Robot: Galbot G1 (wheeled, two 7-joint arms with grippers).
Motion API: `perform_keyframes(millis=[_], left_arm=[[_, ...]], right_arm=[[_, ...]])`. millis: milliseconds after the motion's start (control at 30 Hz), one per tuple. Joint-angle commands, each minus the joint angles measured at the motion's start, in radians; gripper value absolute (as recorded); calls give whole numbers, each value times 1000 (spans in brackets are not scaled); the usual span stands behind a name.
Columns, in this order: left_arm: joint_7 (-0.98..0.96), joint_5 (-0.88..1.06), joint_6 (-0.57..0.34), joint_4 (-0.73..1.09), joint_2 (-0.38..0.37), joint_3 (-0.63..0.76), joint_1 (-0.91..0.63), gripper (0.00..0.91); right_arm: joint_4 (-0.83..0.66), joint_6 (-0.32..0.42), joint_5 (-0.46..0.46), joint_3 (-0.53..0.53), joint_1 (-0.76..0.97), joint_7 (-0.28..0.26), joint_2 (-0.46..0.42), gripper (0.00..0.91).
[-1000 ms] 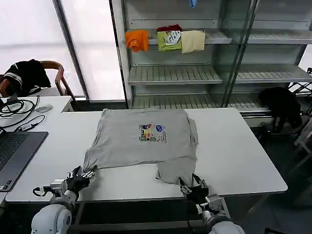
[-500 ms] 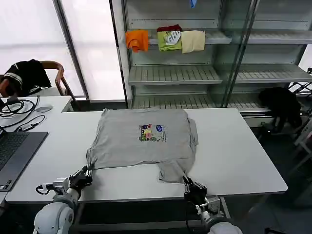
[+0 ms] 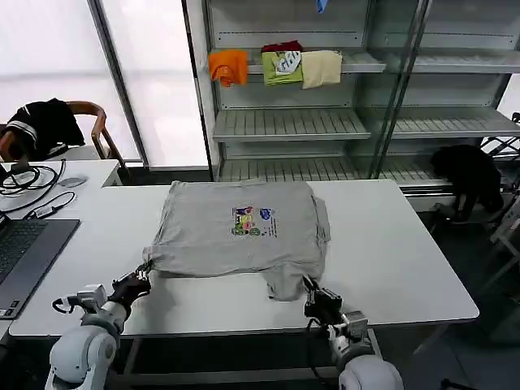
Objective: Fold and organize the clothes.
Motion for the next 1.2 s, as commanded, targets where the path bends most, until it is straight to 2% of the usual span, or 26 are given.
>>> perform_keyframes(millis=[33, 267, 433, 733, 1100, 1133, 1167, 1200], left_arm=[[-8, -106, 1, 153, 10, 32, -253, 0], [-17, -98, -1, 328, -7, 41, -377, 0], [-14, -61, -2, 405, -15, 50, -424, 0], [-15, 45, -3, 469, -27, 58, -445, 0], [-5, 83, -2, 490, -31, 64, -449, 20], [-4, 84, -2, 491, -31, 67, -450, 766], [-3, 87, -2, 491, -31, 68, -450, 907], [-1, 91, -2, 491, -32, 69, -451, 907]], right_arm=[[-212, -21, 28, -1, 328, 17, 42, 0], [-465, 19, -17, 10, 476, -5, 91, 0], [-580, 45, -21, 7, 540, -6, 101, 0], [-717, 76, -34, 13, 637, -16, 126, 0], [-787, 84, -81, 15, 696, -24, 140, 0], [-790, 84, -83, 14, 698, -23, 140, 907], [-790, 84, -85, 13, 698, -22, 139, 907], [-789, 77, -87, 11, 699, -12, 139, 907]])
